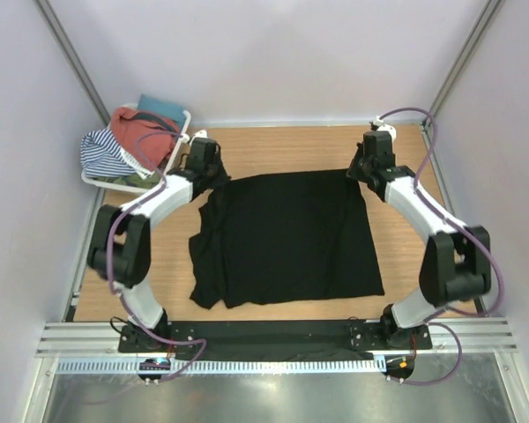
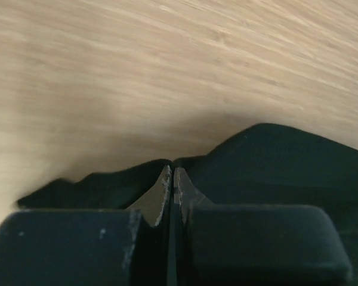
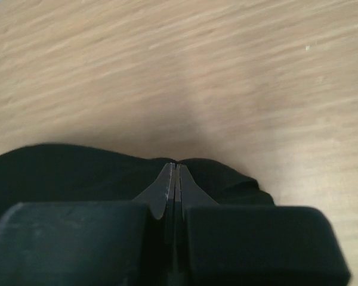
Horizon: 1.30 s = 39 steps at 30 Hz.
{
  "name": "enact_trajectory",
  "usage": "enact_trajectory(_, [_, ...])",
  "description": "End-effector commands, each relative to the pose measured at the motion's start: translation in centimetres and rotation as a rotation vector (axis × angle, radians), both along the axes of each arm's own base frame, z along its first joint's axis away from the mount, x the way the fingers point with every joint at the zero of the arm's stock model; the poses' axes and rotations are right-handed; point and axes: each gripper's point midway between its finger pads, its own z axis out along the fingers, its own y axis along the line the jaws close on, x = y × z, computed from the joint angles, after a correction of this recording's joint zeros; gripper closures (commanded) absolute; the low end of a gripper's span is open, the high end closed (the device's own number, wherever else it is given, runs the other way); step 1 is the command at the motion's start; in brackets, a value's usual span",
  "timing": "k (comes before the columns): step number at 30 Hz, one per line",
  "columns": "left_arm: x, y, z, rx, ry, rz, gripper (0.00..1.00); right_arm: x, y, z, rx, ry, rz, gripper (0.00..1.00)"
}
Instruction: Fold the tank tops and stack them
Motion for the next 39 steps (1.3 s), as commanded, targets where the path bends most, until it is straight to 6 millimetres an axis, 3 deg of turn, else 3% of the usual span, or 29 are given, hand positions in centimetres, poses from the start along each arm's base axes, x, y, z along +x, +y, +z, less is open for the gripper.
enact_trajectory(1, [6.9,-0.8,2.3,-0.048,-0.139,0.062,1.0,6.7,-1.7,2.0,0.035,-0.135,-0.089,0.99])
enact_trajectory(5, [11.6,-1.1,1.2,-0.078,-0.136,0.062,1.0,11.9,-3.9,-0.5,0.034,-0.118,-0.158,0.99])
enact_trajectory(6, [13.5,-1.6,0.9,-0.079,-0.151,0.051,0.95,13.8,-4.3,0.9,0.034,-0.16,-0.186,0.99])
enact_trajectory(7, [14.2,-1.7,0.8,-0.071,-0.149,0.036,0.63,15.2,-4.8,-1.2,0.037,-0.131,-0.21,0.96])
enact_trajectory(8, [14.9,-1.9,0.6,-0.06,-0.143,0.022,0.5,17.1,-5.7,0.7,0.048,-0.169,-0.229,0.87])
enact_trajectory(9, [16.3,-2.0,3.0,-0.063,-0.186,0.03,0.4,18.0,-6.0,1.0,0.053,-0.173,-0.236,0.69])
enact_trajectory(10, [16.5,-1.9,2.7,-0.051,-0.171,0.032,0.26,18.7,-6.3,-0.2,0.052,-0.142,-0.246,0.27])
enact_trajectory(11, [16.3,-2.0,3.3,-0.04,-0.167,0.021,0.11,18.6,-6.6,0.2,0.054,-0.111,-0.256,0.19])
enact_trajectory(12, [16.3,-1.8,4.2,-0.034,-0.186,0.025,0.01,18.9,-6.8,2.1,0.052,-0.139,-0.249,0.16])
enact_trajectory(13, [15.8,-1.5,4.6,-0.024,-0.187,0.031,0.0,18.6,-6.5,2.7,0.049,-0.145,-0.234,0.15])
enact_trajectory(14, [15.1,-1.2,7.0,-0.028,-0.224,0.038,0.0,17.9,-6.6,5.5,0.052,-0.201,-0.233,0.14])
enact_trajectory(15, [14.6,-0.8,8.0,-0.023,-0.236,0.046,0.0,16.5,-6.8,4.3,0.04,-0.173,-0.236,0.14])
enact_trajectory(16, [13.6,-0.5,7.5,-0.016,-0.218,0.046,0.0,15.6,-6.8,4.6,0.04,-0.181,-0.233,0.15])
enact_trajectory(17, [12.5,-0.3,10.2,-0.032,-0.256,0.044,0.0,13.7,-6.7,5.3,0.043,-0.194,-0.225,0.17])
enact_trajectory(19, [10.1,-0.2,9.3,-0.033,-0.218,0.032,0.0,11.7,-6.4,5.0,0.057,-0.183,-0.206,0.26])
enact_trajectory(20, [8.6,-0.1,11.6,-0.048,-0.248,0.029,0.0,10.7,-6.2,4.9,0.065,-0.175,-0.199,0.28])
enact_trajectory(21, [6.9,0.1,9.6,-0.037,-0.201,0.027,0.0,8.7,-6.1,4.2,0.07,-0.15,-0.193,0.32])
enact_trajectory(22, [5.5,-0.1,9.7,-0.033,-0.196,0.02,0.0,7.6,-5.7,3.9,0.084,-0.137,-0.173,0.36])
enact_trajectory(23, [4.3,-0.1,9.4,-0.027,-0.183,0.018,0.01,5.9,-5.6,2.0,0.085,-0.089,-0.17,0.37])
enact_trajectory(24, [2.1,0.4,9.0,-0.02,-0.168,0.016,0.0,4.6,-5.7,3.1,0.096,-0.108,-0.179,0.38])
enact_trajectory(25, [0.9,0.2,8.5,-0.011,-0.156,0.004,0.0,3.6,-5.6,2.8,0.099,-0.093,-0.178,0.38])
enact_trajectory(26, [-0.2,0.9,7.9,0.01,-0.14,0.022,0.0,1.8,-5.8,0.9,0.092,-0.043,-0.186,0.38])
enact_trajectory(28, [-3.1,2.6,5.7,0.057,-0.075,0.047,0.0,-0.7,-6.4,1.1,0.087,-0.03,-0.224,0.4])
enact_trajectory(30, [-5.1,4.6,3.5,0.122,-0.021,0.093,0.0,-3.3,-7.5,-0.5,0.06,0.023,-0.297,0.41])
enact_trajectory(31, [-5.7,5.3,3.4,0.129,-0.014,0.102,0.0,-4.8,-7.7,-0.2,0.09,0.025,-0.342,0.43])
enact_trajectory(33, [-6.7,6.1,1.5,0.122,0.028,0.109,0.0,-7.4,-8.3,-2.2,0.096,0.075,-0.404,0.48])
enact_trajectory(34, [-6.4,6.2,1.2,0.106,0.022,0.113,0.0,-8.8,-8.2,-1.9,0.127,0.073,-0.436,0.5])
enact_trajectory(35, [-6.4,6.2,0.8,0.088,0.03,0.115,0.0,-10.3,-8.3,-3.6,0.127,0.115,-0.447,0.51])
enact_trajectory(39, [-4.7,6.8,-0.8,0.09,0.067,0.128,0.06,-14.6,-8.6,-5.6,0.127,0.169,-0.49,0.52])
